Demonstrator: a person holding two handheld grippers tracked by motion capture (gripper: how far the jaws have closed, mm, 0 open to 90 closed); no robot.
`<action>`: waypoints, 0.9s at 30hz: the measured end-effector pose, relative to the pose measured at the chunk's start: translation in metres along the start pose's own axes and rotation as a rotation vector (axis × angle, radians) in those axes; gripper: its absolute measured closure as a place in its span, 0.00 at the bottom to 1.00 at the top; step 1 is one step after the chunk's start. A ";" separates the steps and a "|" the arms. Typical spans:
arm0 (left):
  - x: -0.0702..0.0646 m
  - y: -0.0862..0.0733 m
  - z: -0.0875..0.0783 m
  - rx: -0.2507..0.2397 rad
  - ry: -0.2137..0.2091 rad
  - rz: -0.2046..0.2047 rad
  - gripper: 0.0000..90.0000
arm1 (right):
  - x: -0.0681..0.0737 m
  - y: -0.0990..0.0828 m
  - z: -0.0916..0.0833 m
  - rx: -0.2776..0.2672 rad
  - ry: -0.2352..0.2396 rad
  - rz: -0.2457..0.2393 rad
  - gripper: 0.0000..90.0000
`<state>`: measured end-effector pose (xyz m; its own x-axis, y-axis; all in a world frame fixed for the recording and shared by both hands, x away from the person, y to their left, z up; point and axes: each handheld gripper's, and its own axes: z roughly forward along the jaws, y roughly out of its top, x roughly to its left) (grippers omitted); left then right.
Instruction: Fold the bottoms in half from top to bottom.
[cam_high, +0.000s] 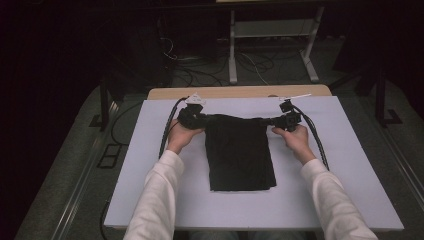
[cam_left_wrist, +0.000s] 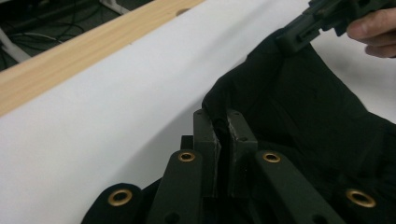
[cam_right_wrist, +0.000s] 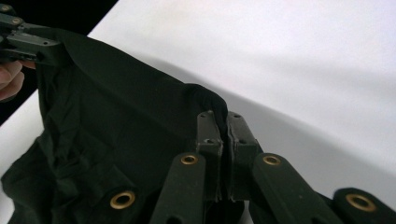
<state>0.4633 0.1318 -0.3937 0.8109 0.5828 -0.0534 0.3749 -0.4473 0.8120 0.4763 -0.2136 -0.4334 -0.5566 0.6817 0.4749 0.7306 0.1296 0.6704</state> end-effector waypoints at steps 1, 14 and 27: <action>0.002 -0.001 0.003 -0.001 0.007 0.002 0.93 | -0.001 0.000 0.001 0.001 -0.006 0.002 0.94; 0.018 -0.013 0.037 0.049 0.007 -0.105 0.91 | -0.020 -0.002 0.015 0.006 -0.054 0.008 0.94; 0.019 -0.023 0.034 0.120 -0.043 -0.208 0.54 | -0.011 -0.005 0.012 0.051 -0.038 -0.085 0.67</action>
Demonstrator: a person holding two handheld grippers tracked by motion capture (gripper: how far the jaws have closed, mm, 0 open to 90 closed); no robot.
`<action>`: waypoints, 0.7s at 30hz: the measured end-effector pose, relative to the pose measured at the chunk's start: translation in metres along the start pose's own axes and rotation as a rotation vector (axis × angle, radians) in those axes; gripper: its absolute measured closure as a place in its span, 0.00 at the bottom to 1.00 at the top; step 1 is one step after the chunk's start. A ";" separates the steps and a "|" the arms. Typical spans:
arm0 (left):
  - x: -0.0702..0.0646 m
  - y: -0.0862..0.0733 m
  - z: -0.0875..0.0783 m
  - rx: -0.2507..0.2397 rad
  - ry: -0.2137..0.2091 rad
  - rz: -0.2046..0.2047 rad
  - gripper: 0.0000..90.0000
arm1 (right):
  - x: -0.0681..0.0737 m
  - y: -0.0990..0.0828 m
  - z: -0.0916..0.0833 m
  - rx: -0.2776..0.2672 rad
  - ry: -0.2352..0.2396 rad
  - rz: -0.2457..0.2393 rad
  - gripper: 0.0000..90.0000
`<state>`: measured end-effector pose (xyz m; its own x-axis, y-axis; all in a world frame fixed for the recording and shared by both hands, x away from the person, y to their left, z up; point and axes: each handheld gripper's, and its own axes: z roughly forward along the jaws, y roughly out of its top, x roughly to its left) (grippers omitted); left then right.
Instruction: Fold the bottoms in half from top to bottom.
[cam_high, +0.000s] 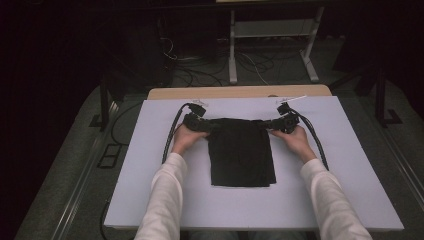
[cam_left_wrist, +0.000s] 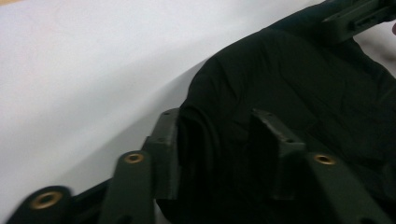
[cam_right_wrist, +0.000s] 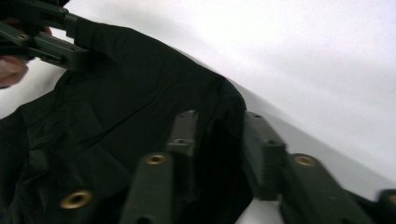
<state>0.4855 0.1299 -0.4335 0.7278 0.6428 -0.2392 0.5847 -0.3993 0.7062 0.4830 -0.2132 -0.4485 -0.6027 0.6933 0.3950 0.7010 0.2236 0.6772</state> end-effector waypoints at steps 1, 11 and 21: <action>-0.001 0.000 -0.002 -0.002 0.001 -0.008 0.49 | 0.002 0.001 -0.001 0.000 -0.008 -0.011 0.63; -0.012 0.002 -0.021 -0.028 0.018 0.019 0.27 | 0.013 0.008 -0.021 -0.032 -0.059 -0.022 0.26; -0.020 0.002 -0.031 -0.056 0.086 0.007 0.09 | 0.015 0.010 -0.039 -0.011 -0.067 -0.025 0.02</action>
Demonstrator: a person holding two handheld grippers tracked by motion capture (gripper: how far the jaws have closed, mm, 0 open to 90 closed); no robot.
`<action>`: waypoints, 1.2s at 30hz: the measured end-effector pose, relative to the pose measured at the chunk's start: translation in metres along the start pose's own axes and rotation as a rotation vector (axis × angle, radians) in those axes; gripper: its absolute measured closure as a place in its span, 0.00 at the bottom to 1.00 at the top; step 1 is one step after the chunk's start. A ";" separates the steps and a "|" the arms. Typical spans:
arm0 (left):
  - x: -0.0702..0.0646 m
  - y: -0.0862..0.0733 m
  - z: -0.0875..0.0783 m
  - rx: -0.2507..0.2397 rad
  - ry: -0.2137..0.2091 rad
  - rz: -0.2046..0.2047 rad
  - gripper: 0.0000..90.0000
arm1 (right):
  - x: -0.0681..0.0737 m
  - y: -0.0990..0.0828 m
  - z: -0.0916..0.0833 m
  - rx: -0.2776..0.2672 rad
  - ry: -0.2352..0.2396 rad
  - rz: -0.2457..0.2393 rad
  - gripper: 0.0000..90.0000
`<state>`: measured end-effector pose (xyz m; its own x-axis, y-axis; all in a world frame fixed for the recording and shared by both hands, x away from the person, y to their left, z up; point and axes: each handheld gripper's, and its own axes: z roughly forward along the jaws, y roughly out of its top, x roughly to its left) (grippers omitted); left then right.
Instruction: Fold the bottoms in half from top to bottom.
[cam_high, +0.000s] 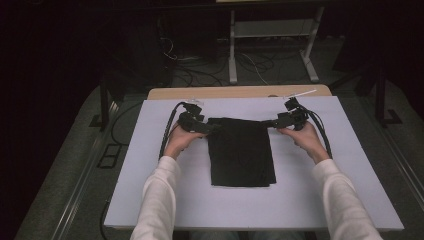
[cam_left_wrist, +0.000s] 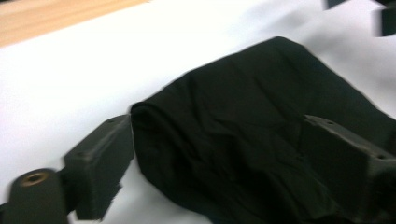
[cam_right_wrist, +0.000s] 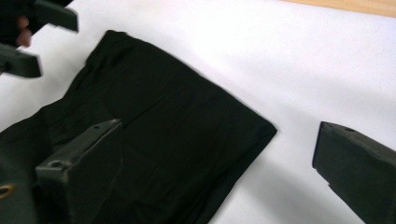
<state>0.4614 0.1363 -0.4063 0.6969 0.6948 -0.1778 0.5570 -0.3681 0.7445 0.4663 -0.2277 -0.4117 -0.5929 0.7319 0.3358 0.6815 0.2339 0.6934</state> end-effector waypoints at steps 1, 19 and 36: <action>0.000 0.000 -0.001 -0.004 -0.001 -0.008 0.06 | 0.001 0.000 -0.003 -0.002 0.000 -0.008 0.00; -0.005 -0.019 -0.034 -0.085 0.007 -0.042 0.00 | 0.011 -0.016 -0.038 -0.048 -0.029 -0.054 0.00; -0.018 -0.048 -0.062 -0.130 -0.001 -0.022 0.00 | 0.020 -0.045 -0.066 -0.078 -0.031 -0.055 0.00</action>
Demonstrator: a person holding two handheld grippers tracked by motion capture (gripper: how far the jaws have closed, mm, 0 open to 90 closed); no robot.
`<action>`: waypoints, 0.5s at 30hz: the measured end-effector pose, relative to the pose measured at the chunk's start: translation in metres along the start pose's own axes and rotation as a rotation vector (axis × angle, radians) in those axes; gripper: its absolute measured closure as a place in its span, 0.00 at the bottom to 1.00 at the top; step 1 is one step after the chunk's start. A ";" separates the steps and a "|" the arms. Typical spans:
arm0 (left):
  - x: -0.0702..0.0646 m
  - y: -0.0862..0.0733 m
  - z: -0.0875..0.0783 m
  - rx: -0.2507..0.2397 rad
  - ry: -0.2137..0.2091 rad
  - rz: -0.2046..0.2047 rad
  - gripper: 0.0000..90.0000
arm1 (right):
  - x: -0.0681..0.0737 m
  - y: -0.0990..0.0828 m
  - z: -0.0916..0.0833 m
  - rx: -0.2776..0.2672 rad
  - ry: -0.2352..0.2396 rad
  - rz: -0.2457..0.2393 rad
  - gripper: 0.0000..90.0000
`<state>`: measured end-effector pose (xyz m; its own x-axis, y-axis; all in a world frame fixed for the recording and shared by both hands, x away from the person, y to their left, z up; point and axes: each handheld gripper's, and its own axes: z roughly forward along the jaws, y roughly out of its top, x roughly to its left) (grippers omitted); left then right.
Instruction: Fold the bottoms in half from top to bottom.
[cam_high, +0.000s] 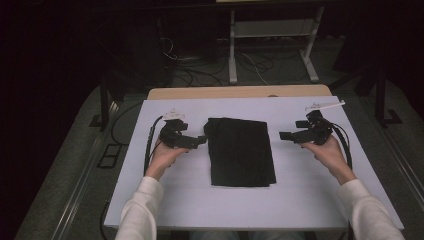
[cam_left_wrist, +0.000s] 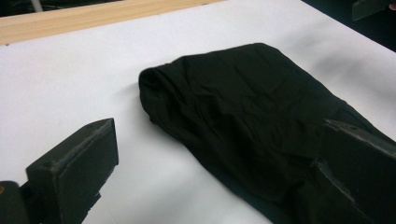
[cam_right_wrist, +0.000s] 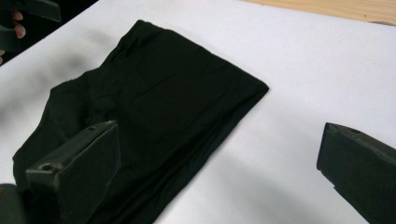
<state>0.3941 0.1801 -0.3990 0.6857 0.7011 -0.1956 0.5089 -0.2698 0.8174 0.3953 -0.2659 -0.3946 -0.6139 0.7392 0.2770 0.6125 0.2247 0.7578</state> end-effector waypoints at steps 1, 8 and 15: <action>-0.001 -0.002 -0.001 0.001 -0.003 0.002 0.00 | 0.002 -0.002 -0.002 0.001 -0.003 -0.002 0.00; -0.015 -0.008 -0.010 -0.009 -0.013 0.032 0.00 | 0.011 -0.014 -0.013 -0.012 -0.010 -0.022 0.00; -0.029 -0.012 -0.022 -0.037 -0.021 0.059 0.00 | 0.018 -0.025 -0.020 -0.011 0.000 -0.030 0.00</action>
<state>0.3565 0.1776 -0.3907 0.7248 0.6707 -0.1574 0.4479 -0.2852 0.8474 0.3589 -0.2706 -0.3963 -0.6318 0.7324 0.2537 0.5880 0.2397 0.7725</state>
